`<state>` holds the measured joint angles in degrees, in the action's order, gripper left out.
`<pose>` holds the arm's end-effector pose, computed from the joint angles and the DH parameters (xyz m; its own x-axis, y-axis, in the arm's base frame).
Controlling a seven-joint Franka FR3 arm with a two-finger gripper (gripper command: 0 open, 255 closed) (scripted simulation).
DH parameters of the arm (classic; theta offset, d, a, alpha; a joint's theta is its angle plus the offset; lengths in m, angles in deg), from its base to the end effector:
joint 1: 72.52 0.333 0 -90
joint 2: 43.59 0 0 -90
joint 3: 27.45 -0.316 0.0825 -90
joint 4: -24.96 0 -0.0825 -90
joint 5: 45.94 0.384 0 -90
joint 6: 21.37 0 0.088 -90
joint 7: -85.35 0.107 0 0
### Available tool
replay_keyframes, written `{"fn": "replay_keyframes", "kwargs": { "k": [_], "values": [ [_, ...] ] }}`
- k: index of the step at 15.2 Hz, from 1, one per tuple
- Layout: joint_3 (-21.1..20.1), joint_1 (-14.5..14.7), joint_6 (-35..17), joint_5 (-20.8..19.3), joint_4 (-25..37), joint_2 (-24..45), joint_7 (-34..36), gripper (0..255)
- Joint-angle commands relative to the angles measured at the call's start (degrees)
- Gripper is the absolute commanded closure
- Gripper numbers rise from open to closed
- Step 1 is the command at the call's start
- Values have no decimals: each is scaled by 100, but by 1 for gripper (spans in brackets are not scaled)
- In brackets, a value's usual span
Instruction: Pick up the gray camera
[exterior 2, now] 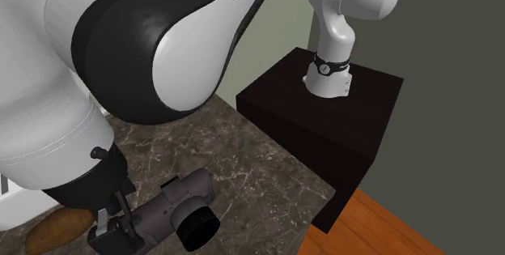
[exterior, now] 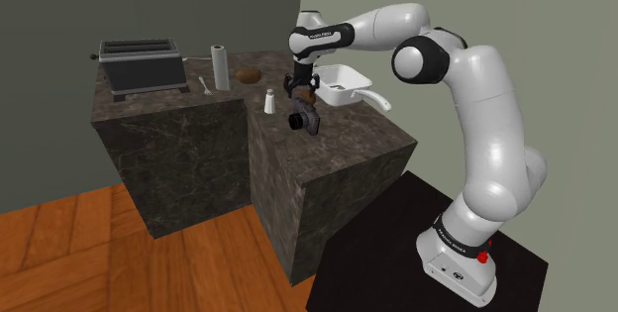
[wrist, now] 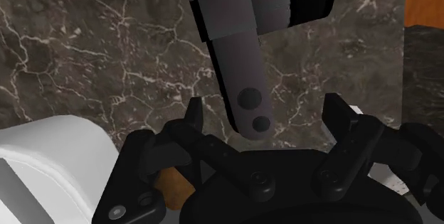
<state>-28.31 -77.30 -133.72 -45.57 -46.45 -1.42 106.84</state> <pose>0.7420 -0.0532 0.3250 0.9003 -0.4345 -0.0258 -0.4348 -0.9005 -0.0070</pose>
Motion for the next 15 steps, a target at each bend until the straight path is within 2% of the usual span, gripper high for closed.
{"fn": "replay_keyframes", "kwargs": {
  "k": [1,8,9,15],
  "values": [
    [6,9,-58,4,126,178,40,0],
    [7,9,-372,4,-15,352,36,0],
    [7,9,-377,4,-28,344,36,255],
    [7,8,-391,4,-53,332,35,255]
  ]
}}
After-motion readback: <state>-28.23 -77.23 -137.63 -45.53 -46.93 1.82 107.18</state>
